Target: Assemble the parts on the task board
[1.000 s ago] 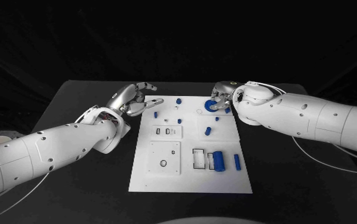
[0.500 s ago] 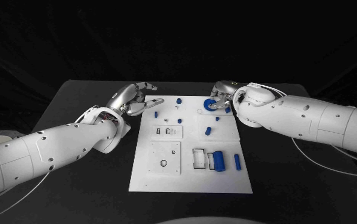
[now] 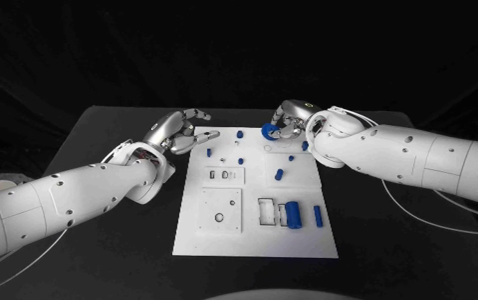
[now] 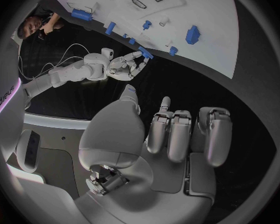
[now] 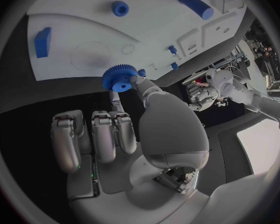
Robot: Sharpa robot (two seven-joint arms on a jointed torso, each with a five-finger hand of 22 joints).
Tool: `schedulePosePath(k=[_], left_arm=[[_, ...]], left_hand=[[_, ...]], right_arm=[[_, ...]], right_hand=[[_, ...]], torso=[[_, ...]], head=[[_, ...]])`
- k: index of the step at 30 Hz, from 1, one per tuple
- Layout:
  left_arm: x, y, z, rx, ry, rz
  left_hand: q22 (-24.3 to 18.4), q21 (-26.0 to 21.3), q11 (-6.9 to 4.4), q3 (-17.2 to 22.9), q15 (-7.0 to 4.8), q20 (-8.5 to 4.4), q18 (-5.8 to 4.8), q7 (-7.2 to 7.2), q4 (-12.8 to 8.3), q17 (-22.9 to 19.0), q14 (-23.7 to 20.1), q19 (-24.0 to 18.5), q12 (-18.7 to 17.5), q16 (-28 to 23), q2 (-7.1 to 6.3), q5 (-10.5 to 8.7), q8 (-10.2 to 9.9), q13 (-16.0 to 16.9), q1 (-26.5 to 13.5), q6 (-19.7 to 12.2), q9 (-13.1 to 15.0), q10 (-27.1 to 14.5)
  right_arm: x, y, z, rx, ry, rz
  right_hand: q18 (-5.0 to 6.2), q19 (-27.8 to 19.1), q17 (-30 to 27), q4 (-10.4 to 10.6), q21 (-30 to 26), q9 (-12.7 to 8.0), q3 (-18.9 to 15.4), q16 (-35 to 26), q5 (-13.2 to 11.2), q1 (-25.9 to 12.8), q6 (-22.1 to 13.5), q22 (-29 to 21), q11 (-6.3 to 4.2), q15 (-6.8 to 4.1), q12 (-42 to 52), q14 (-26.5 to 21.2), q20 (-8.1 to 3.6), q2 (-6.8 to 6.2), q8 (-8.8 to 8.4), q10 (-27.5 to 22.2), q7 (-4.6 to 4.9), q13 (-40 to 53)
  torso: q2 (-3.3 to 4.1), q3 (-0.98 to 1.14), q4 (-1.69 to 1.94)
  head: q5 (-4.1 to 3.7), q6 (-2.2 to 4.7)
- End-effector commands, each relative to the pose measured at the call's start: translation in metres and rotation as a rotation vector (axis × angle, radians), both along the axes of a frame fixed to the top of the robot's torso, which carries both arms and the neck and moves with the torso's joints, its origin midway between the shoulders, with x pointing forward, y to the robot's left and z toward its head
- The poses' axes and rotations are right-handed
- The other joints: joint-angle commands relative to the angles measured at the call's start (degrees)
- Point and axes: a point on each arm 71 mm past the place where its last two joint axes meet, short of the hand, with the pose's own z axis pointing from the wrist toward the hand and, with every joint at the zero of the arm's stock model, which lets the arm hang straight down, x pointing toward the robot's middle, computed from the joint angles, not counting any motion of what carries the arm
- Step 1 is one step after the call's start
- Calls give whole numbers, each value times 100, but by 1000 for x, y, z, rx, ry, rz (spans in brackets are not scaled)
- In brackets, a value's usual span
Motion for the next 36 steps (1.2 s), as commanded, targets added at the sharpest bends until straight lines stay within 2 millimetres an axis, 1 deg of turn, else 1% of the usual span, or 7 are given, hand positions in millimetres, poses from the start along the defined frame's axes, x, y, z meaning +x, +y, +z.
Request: schedulePosePath(k=[1, 8, 11, 14, 17, 19, 36], left_arm=[[0, -2, 1, 1, -8, -11], [1, -3, 1, 2, -10, -12], [1, -3, 1, 2, -11, -12], [1, -3, 1, 6, -13, -12], [0, -3, 1, 10, -19, -14], [0, -3, 2, 11, -22, -15], [-2, -2, 3, 11, -29, -14]], left_hand=[[1509, 14, 27, -32, 30, 35, -42, 123, 2, 1505, 595, 592, 15, 15, 70, -4, -26, 1506, -1, 57, 1, 595], [1509, 14, 27, -35, 31, 37, -42, 123, 2, 1505, 595, 592, 15, 15, 73, -4, -29, 1506, 0, 61, 1, 595], [1509, 14, 27, -35, 31, 37, -42, 123, 2, 1505, 595, 592, 15, 15, 73, -4, -29, 1506, 0, 61, 1, 595], [1509, 14, 27, -35, 31, 37, -42, 123, 2, 1505, 595, 592, 15, 15, 73, -4, -29, 1506, 0, 61, 1, 595], [1509, 14, 28, -46, 33, 41, -42, 122, 1, 1505, 595, 592, 15, 15, 83, -4, -36, 1506, 9, 86, 1, 595], [1509, 14, 28, -47, 33, 42, -42, 121, 1, 1505, 595, 592, 15, 15, 83, -4, -37, 1506, 10, 89, 2, 595], [1509, 14, 28, -51, 33, 43, -42, 121, 0, 1505, 595, 592, 15, 15, 85, -4, -40, 1506, 13, 97, 2, 595]], right_arm=[[-1, 13, 3, 38, -3, 32], [-5, 42, 5, 36, 17, 103], [-6, 55, 6, 24, 17, 133], [-5, 64, 6, 14, 15, 153], [-5, 71, 4, 2, 9, 171], [-5, 76, 3, -9, 2, 182], [-4, 94, -15, -83, 13, 211]], right_hand=[[-38, 611, 1506, -26, 26, -13, 31, 23, 11, -29, 114, 1510, 37, 14, 16, 597, -8, -40, -15, 600, -84, 1509], [-38, 611, 1506, -47, 26, -47, 60, 23, -23, -26, 55, 1510, 59, 44, 16, 597, 16, -36, -92, 600, -64, 1509], [-38, 611, 1506, -52, 26, -52, 64, 23, -31, -26, 48, 1510, 63, 48, 16, 597, 20, -37, -104, 600, -60, 1509], [-38, 611, 1506, -55, 26, -55, 67, 23, -37, -25, 43, 1510, 65, 51, 16, 597, 23, -38, -112, 600, -57, 1509], [-38, 611, 1506, -53, 26, -66, 70, 23, -61, -39, 27, 1510, 75, 62, 16, 597, 32, -36, -138, 600, -45, 1509], [-38, 611, 1506, -53, 26, -69, 69, 23, -70, -44, 22, 1510, 78, 66, 16, 597, 35, -37, -146, 600, -42, 1509], [-38, 611, 1506, -77, 26, -106, 81, 23, -179, -56, -42, 1510, 105, 106, 16, 597, 72, -44, -238, 600, -13, 1509]], torso=[[-3, 0, 2], [0, 2, 17], [-3, 1, 9], [-5, -1, -1], [-1, -5, 18], [3, -3, 13], [4, -2, 2]], head=[[-5, -16], [-13, -15], [6, -24], [1, -24], [-40, -23], [-20, -21], [5, -56]])
